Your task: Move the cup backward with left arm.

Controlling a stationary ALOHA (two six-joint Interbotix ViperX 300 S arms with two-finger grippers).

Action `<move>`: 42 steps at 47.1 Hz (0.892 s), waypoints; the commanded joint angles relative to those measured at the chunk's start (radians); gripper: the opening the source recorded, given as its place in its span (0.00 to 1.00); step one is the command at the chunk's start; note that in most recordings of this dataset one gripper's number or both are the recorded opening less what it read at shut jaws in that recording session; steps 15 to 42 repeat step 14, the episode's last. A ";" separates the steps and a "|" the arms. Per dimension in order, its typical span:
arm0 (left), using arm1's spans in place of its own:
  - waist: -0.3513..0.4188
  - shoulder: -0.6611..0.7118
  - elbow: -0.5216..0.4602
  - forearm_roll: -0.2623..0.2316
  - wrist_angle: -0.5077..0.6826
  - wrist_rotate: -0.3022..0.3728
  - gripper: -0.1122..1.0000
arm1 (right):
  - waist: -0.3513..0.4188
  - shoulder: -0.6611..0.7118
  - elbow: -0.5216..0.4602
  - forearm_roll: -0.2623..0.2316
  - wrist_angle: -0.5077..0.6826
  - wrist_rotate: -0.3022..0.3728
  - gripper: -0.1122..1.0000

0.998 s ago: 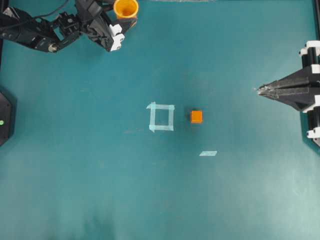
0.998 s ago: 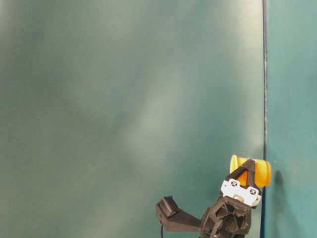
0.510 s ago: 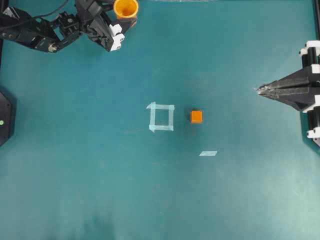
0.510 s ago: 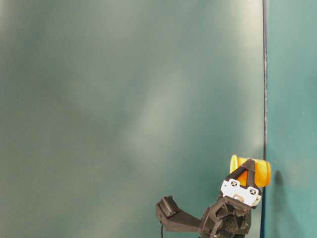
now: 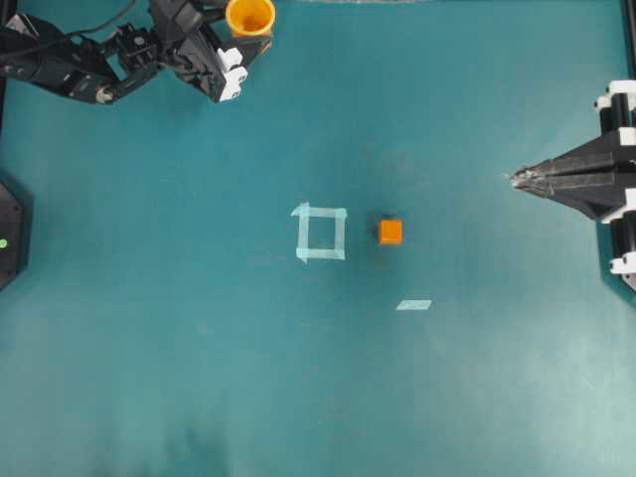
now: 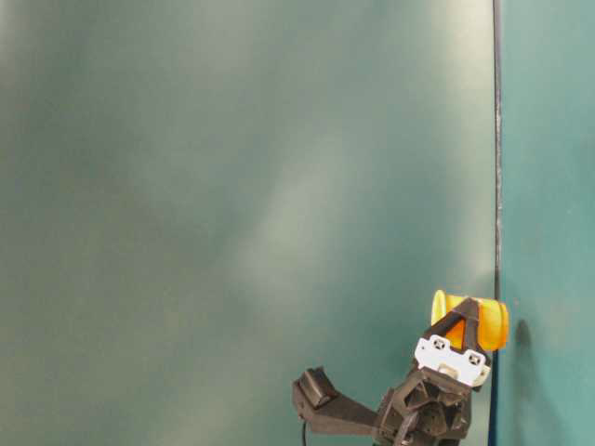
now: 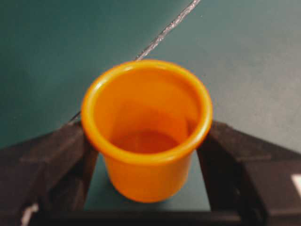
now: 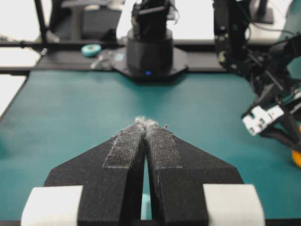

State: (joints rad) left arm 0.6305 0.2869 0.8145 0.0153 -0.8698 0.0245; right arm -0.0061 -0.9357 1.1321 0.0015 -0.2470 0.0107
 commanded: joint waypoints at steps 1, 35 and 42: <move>0.002 -0.012 -0.017 0.000 -0.011 0.002 0.67 | -0.002 0.002 -0.031 0.002 -0.005 0.002 0.10; 0.003 -0.014 -0.017 0.000 -0.011 0.002 0.67 | -0.002 0.002 -0.029 0.002 -0.003 0.000 0.10; 0.003 -0.014 -0.017 0.000 -0.011 0.002 0.67 | -0.002 0.002 -0.029 0.002 -0.003 0.000 0.10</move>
